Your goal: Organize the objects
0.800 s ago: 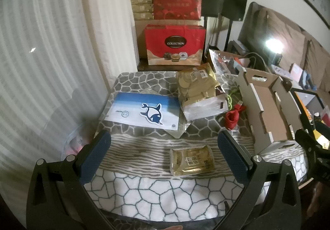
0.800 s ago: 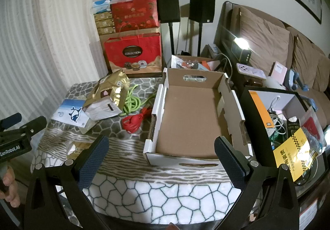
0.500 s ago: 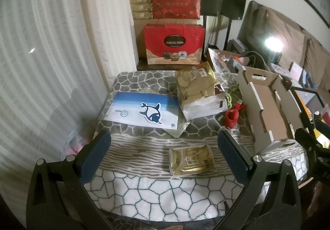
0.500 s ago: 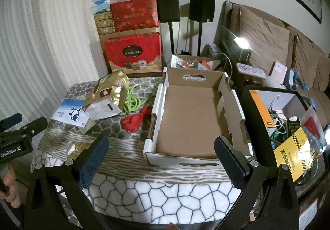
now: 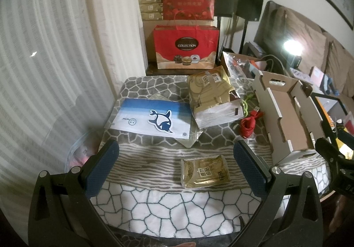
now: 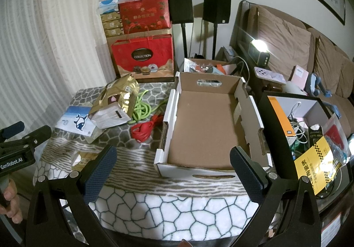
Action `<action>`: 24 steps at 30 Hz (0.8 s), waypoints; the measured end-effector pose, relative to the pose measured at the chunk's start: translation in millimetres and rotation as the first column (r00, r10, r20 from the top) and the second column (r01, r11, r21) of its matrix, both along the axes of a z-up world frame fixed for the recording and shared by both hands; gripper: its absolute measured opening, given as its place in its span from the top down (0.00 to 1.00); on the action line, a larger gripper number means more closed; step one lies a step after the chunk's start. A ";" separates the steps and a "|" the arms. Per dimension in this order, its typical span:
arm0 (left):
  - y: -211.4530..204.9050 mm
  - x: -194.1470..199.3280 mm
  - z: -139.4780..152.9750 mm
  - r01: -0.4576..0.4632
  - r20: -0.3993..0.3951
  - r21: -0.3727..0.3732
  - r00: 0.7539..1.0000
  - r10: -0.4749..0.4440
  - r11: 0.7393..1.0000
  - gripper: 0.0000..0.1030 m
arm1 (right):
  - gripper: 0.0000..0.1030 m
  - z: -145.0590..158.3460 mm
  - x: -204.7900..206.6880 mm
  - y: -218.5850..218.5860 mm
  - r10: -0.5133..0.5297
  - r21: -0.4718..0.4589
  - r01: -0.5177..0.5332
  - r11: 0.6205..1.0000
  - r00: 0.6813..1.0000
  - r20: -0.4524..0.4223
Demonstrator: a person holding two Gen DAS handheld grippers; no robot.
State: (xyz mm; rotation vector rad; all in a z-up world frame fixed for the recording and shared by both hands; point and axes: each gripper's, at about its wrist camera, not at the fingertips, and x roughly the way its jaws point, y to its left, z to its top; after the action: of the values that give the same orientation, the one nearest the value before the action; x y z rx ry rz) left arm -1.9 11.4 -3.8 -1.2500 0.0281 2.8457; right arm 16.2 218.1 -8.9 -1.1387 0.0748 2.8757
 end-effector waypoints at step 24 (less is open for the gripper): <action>1.0 -18.8 -31.7 0.073 0.069 0.048 0.995 -0.077 0.996 0.00 | 0.00 -9.5 -16.9 57.3 -0.129 0.034 0.128 0.991 0.991 0.032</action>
State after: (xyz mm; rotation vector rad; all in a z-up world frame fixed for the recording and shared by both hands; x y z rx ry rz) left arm -20.7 12.4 -35.5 -1.3104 0.0088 2.7216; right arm -0.7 275.4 -18.4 -1.1324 0.0967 2.7342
